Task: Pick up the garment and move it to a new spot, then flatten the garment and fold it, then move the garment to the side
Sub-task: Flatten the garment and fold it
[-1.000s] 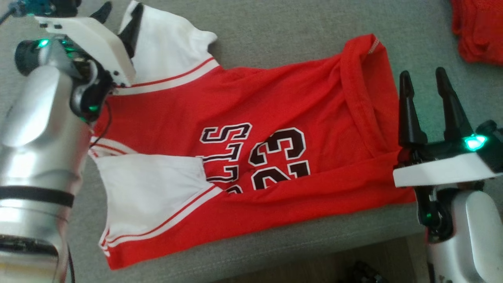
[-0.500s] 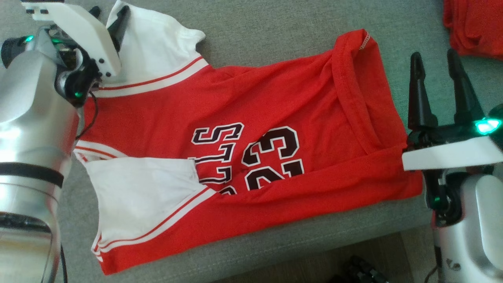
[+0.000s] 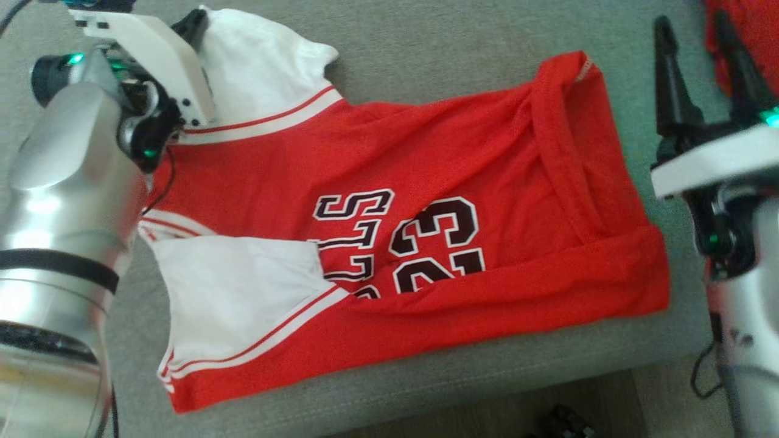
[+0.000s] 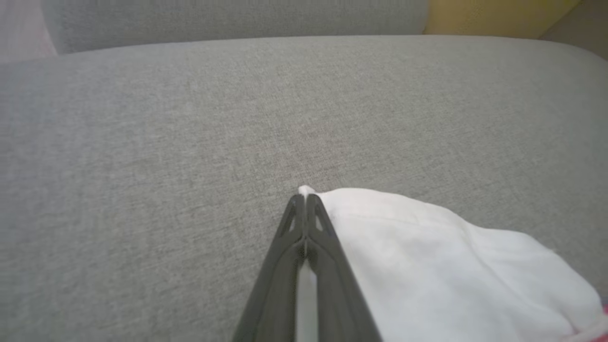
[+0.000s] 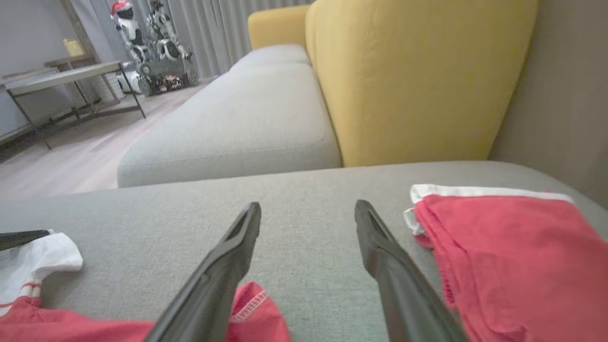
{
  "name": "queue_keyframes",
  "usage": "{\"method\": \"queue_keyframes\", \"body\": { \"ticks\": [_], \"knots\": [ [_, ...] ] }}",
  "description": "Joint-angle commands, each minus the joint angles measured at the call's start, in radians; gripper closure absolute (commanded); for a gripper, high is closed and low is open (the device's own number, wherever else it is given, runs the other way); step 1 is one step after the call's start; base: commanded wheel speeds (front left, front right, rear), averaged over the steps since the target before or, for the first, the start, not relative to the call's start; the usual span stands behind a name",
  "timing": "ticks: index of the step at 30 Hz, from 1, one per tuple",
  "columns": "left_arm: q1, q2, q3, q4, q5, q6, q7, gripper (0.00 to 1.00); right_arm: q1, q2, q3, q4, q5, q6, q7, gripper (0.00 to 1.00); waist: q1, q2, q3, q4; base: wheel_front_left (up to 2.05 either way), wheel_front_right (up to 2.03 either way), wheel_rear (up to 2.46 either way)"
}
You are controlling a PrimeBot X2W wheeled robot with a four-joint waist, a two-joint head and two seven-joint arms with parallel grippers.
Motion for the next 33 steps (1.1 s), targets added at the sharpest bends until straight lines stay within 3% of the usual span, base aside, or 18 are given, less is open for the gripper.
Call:
{"method": "queue_keyframes", "body": {
  "ticks": [1, 8, 16, 17, 19, 33],
  "knots": [
    [-0.052, 0.022, 0.008, -0.025, -0.008, 0.000, -0.023, 1.00, -0.051, -0.036, 0.052, 0.002, 0.030, -0.001, 0.056, 0.00, 0.0000, 0.0000, -0.007, 0.025, 0.00, 0.00, 0.00],
    [-0.070, -0.019, -0.044, -0.036, -0.040, 0.000, -0.072, 1.00, -0.136, -0.139, 0.175, 0.105, 0.100, -0.001, 0.317, 0.00, 0.0000, 0.0000, -0.017, 0.077, 0.00, 0.00, 0.00],
    [-0.083, -0.029, -0.088, -0.043, -0.079, 0.000, -0.106, 1.00, -0.184, -0.200, 0.246, 0.177, 0.167, -0.001, 0.510, 0.00, 0.0000, 0.0000, -0.017, 0.104, 0.00, 0.00, 0.00],
    [-0.085, -0.028, -0.094, -0.044, -0.085, 0.000, -0.110, 1.00, -0.188, -0.207, 0.251, 0.185, 0.172, -0.001, 0.531, 0.18, 0.0000, 0.0000, -0.018, 0.107, 0.00, 0.00, 0.00],
    [-0.089, -0.027, -0.108, -0.047, -0.104, 0.000, -0.127, 1.00, -0.193, -0.221, 0.254, 0.209, 0.194, -0.001, 0.592, 1.00, 0.0000, 0.0000, -0.021, 0.118, 0.00, 0.00, 0.00],
    [-0.124, -0.004, -0.124, -0.084, -0.151, 0.000, -0.250, 1.00, -0.221, -0.215, 0.172, 0.185, 0.191, -0.001, 0.375, 1.00, 0.0000, 0.0000, -0.053, 0.147, 0.00, 0.00, 0.00]
  ]
}}
